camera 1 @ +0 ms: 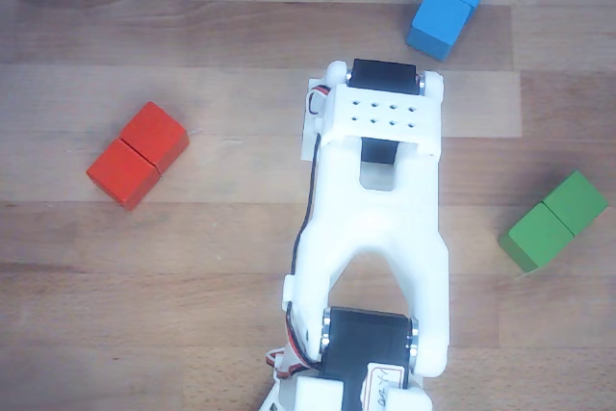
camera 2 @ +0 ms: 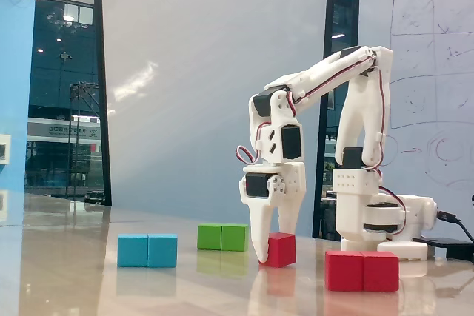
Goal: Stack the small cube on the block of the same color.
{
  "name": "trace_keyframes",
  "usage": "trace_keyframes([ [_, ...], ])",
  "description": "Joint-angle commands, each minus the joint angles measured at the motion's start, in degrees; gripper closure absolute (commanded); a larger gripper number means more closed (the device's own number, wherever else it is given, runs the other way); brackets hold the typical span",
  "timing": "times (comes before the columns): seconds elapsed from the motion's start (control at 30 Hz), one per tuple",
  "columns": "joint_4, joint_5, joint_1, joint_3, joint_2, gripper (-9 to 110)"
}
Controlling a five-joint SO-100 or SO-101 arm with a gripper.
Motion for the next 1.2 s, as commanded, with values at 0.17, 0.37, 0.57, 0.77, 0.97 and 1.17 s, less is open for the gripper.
trace_keyframes([
  [0.17, -0.44, 0.35, 0.53, -0.53, 0.44, 92],
  [0.37, -0.44, 0.35, 0.53, -1.76, 2.02, 92],
  [0.57, 0.62, 0.35, 0.26, -6.50, 6.33, 92],
  [0.77, 0.62, 0.35, -0.18, -11.25, 10.46, 92],
  [0.97, 0.62, 0.35, -3.78, -15.29, 13.62, 92],
  [1.17, 0.53, 0.35, -13.18, -18.72, 14.06, 91],
])
